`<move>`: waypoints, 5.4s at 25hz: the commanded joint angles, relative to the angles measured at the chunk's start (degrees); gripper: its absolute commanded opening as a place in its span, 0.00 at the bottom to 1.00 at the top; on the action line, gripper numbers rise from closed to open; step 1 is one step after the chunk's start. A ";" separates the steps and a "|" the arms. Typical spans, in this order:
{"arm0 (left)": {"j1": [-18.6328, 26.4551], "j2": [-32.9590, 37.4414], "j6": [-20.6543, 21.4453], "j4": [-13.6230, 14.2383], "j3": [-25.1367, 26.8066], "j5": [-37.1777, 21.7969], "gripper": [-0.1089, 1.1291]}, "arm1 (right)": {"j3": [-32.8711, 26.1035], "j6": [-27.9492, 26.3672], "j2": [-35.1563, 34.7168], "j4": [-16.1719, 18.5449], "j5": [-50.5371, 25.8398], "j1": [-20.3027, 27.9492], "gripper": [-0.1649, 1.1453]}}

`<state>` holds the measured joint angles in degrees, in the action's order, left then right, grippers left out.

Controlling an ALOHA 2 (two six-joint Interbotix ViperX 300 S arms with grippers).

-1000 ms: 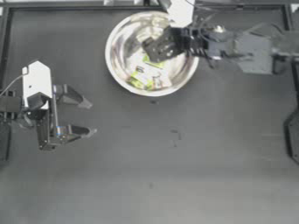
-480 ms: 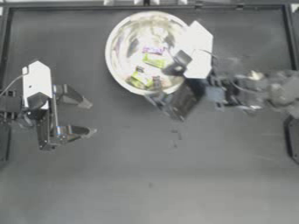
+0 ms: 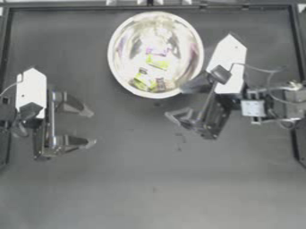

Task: Put candies in bowl

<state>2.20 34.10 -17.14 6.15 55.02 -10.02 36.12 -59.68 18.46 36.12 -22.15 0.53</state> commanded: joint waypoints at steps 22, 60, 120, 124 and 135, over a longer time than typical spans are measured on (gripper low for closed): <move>-2.46 9.58 0.18 5.27 2.55 0.09 0.88 | 11.87 0.18 12.83 5.98 7.03 -2.55 0.89; -2.11 21.27 0.26 8.09 8.70 -0.09 0.88 | 21.62 0.18 24.17 9.93 12.92 -2.55 0.89; 0.09 38.32 -0.09 7.91 13.97 -0.26 0.88 | 28.39 -0.44 42.19 11.34 11.78 -0.97 0.89; 0.35 39.55 -0.09 7.91 14.06 -0.18 0.88 | 28.92 -0.53 43.95 10.99 10.90 -1.05 0.89; 1.32 43.07 -0.26 7.12 15.73 -0.09 0.88 | 31.20 -0.53 49.39 10.20 9.40 -0.97 0.89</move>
<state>3.34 77.17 -17.40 13.36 71.37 -10.46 67.85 -60.21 67.68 46.41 -12.57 -0.44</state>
